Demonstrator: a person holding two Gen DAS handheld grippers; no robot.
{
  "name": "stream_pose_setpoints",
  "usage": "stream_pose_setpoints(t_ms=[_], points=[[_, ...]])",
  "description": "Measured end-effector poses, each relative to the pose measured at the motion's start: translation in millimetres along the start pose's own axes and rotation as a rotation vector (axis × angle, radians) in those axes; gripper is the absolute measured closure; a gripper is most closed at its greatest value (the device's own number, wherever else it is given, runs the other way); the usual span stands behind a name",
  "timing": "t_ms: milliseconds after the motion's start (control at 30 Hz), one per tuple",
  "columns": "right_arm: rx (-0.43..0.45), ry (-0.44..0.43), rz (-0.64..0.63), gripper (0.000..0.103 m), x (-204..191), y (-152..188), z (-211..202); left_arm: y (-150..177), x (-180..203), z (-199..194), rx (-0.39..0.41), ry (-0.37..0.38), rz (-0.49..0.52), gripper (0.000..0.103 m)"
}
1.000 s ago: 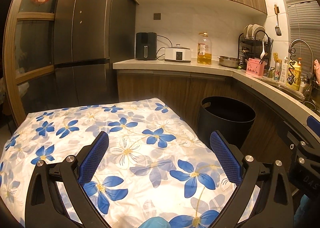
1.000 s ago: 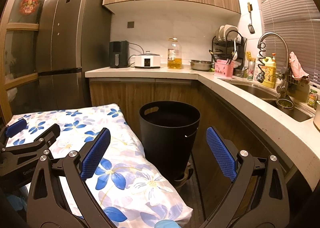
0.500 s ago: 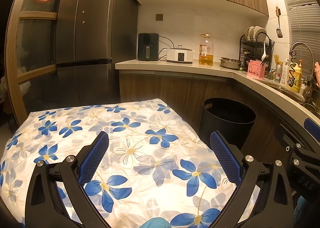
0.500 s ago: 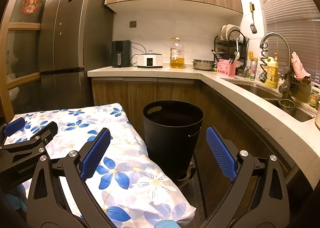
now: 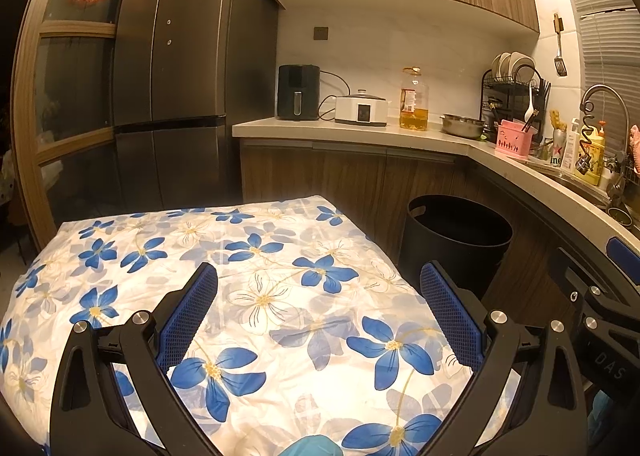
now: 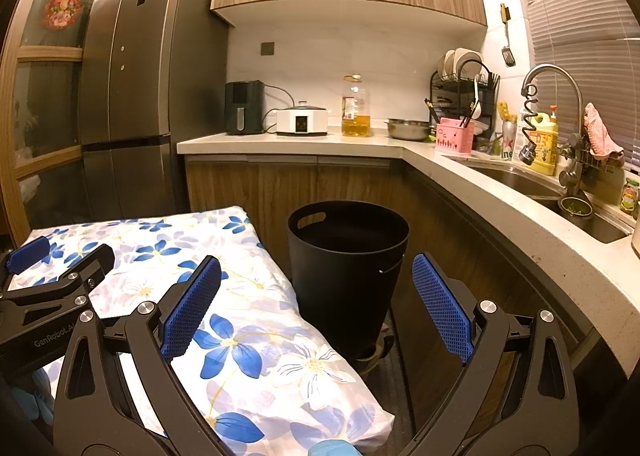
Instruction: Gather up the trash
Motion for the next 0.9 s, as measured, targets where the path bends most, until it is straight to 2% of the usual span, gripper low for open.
stream_pose_setpoints(t_ms=[900], points=[[0.0,0.003,0.003,0.008,-1.3,1.4,1.7,3.5,3.5,0.5,-0.01,0.002,0.0,0.006]])
Point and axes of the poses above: each gripper's, at about its wrist camera, not at the fingertips, and z roughly the way its jaws point, x to its right, y to its underside, the point moved 3 cm from there along z, roughly the way its jaws point, and after that the axes turned 11 degrees about x, right-handed, at the moved point
